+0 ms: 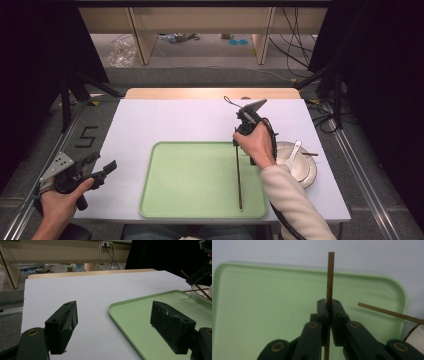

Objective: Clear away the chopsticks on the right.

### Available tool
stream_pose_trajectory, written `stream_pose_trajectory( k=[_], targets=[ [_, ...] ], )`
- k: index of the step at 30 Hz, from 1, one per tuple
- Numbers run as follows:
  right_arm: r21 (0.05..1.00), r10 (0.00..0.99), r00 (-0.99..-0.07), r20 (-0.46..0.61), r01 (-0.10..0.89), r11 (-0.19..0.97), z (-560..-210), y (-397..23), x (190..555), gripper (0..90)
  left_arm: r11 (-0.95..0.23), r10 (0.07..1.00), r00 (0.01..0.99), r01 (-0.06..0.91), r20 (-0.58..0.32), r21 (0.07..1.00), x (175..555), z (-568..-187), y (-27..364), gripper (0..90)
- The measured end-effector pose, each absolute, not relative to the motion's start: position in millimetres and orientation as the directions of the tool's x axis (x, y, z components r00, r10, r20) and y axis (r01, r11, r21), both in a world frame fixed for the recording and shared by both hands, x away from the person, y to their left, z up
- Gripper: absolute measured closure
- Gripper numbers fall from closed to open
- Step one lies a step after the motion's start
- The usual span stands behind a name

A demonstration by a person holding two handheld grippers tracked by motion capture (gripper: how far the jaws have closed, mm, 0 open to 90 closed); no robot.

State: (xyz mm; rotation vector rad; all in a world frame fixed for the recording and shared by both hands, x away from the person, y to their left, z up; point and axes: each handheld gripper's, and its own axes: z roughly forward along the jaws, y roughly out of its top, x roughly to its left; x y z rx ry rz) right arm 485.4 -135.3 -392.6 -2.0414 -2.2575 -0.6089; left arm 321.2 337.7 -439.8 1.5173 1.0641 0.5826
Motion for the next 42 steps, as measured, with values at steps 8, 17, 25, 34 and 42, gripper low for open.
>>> stream_pose_trajectory(
  k=[8,17,25,34,42],
  targets=[
    [0.183,0.955,-0.121,0.272,0.980,0.072,-408.1,-133.2,487.3,87.6,0.048,0.862,0.468,0.304,-0.193,0.952,321.2,-439.8,337.7,22.1],
    [0.117,0.961,-0.061,0.270,0.993,0.030,-411.5,-130.6,487.6,87.3,0.047,0.862,0.469,0.304,-0.192,0.952,321.2,-439.9,337.7,22.1],
    [0.127,0.963,-0.101,0.251,0.989,0.071,-410.6,-131.7,487.8,79.2,0.048,0.862,0.469,0.304,-0.193,0.952,321.2,-439.9,337.6,22.2],
    [0.321,0.846,-0.533,0.023,0.805,0.499,-391.1,-148.8,489.2,72.2,0.046,0.863,0.468,0.304,-0.192,0.951,321.2,-439.9,337.6,22.2],
    [0.269,0.559,-0.802,-0.210,0.502,0.822,-399.5,-164.2,491.0,60.4,0.043,0.863,0.468,0.306,-0.190,0.951,321.2,-439.8,337.5,22.3]
  ],
)
